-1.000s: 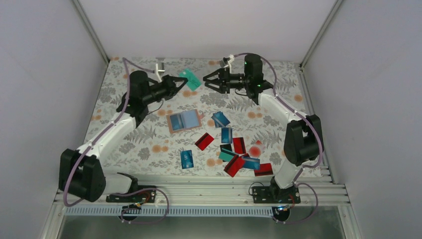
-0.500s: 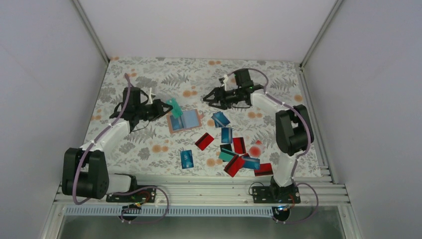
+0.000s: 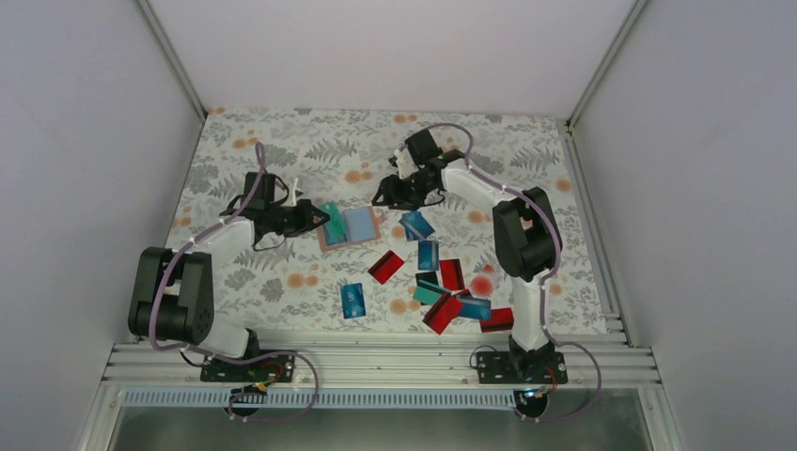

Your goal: Put the credit cards into the card holder

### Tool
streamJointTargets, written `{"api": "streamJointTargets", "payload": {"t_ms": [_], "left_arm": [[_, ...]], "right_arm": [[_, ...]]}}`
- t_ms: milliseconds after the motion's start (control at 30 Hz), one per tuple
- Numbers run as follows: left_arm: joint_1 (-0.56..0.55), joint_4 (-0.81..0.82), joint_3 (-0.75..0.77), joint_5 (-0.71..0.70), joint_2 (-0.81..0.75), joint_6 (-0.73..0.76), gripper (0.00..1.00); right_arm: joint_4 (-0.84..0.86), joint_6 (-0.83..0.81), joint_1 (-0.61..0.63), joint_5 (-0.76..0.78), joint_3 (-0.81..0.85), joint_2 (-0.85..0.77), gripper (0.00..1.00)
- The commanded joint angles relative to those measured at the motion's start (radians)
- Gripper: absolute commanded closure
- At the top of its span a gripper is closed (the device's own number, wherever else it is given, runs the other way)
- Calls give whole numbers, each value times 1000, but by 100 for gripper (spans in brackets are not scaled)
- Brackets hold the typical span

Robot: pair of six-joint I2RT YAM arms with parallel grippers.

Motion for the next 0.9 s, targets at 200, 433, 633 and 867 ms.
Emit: {"api": "streamJointTargets", "payload": {"t_ms": [200,433,633,867], "left_arm": [[6,5,42,4,101,80,98],[6,11,69,16,145,90,98],[5,33,74,29,187,88,98],[5,84,75,36,234,56,98]], "right_arm": [[-171,-106,69,227,187,143,51],[-213,-118,75,297,249,195,70],[-224,-121,74,312,248,209,90],[-216,-127,75,293,212,209,96]]}}
